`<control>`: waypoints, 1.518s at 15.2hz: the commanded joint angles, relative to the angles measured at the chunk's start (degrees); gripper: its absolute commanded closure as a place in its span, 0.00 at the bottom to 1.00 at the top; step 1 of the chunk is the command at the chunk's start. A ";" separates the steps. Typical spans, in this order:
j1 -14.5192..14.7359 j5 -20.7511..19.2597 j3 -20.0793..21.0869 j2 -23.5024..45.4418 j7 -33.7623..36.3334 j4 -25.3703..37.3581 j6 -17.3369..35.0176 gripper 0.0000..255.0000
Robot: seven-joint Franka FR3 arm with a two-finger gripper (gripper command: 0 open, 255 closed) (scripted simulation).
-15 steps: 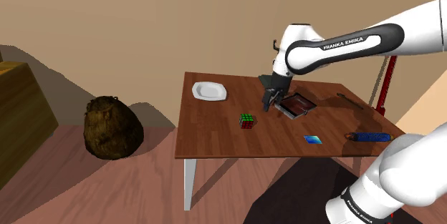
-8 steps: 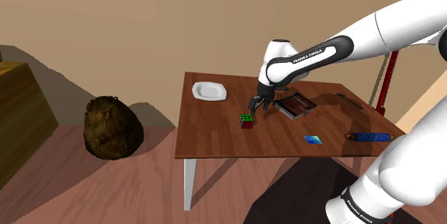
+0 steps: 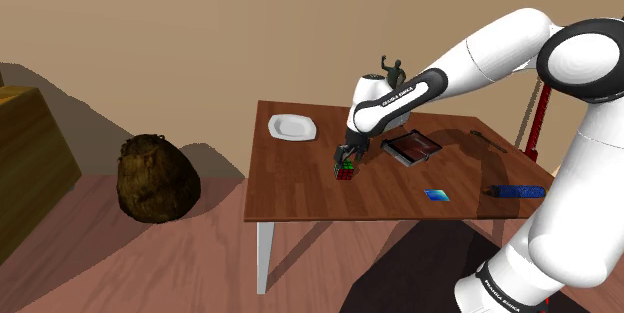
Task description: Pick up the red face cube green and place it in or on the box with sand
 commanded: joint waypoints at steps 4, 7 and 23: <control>-0.06 -0.01 -0.06 3.61 -0.10 0.08 3.59 0.00; -0.05 -0.02 -0.06 3.99 -0.10 0.07 3.98 0.00; -0.05 -0.02 -0.06 3.99 -0.10 0.07 3.98 1.00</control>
